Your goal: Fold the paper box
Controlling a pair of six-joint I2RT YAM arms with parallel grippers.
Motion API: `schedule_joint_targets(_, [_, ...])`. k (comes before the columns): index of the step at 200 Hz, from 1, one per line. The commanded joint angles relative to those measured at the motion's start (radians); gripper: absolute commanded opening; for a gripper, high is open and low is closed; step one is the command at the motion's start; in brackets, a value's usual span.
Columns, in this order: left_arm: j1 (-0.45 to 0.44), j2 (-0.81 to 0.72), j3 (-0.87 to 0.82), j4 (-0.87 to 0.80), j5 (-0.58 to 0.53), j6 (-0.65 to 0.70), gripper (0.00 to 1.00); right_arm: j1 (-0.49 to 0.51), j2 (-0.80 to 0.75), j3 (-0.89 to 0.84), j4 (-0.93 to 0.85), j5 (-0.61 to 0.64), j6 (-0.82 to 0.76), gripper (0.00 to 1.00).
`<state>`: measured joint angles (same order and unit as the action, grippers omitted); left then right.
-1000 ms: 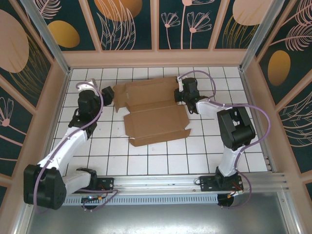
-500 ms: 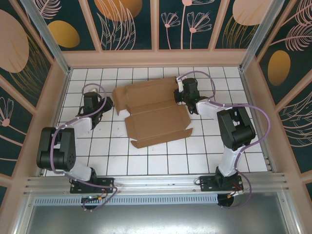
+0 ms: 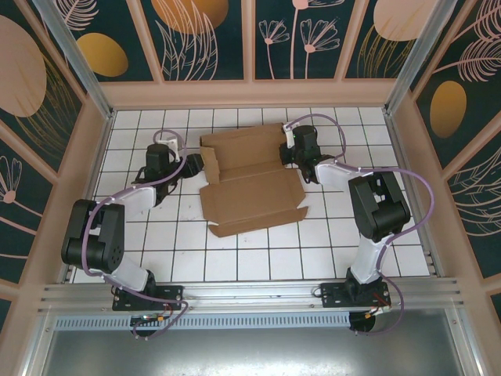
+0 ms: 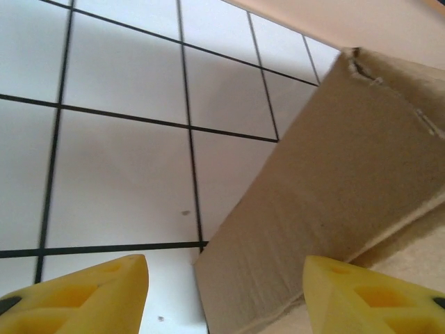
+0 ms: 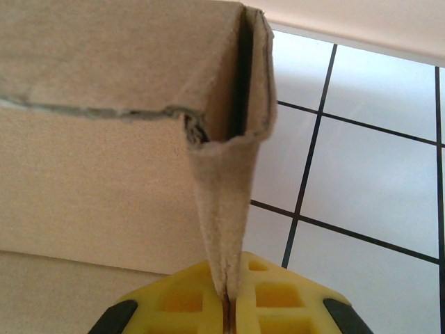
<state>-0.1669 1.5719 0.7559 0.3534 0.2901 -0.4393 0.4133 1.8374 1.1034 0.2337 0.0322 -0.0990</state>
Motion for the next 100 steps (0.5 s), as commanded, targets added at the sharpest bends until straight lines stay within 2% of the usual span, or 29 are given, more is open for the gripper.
schedule_joint_targets(1, [-0.006,0.019,0.022,0.032,0.030,0.037,0.61,0.011,0.025,-0.003,-0.073,-0.013,-0.006,0.09])
schedule_joint_targets(47, [-0.026,0.062,0.072,0.012,0.048,0.052,0.63,0.030,0.022,0.001,-0.088,0.015,-0.020,0.09])
schedule_joint_targets(100, [-0.057,0.030,0.037,0.018,0.068,0.102,0.62,0.033,0.037,0.019,-0.107,0.050,-0.004,0.09])
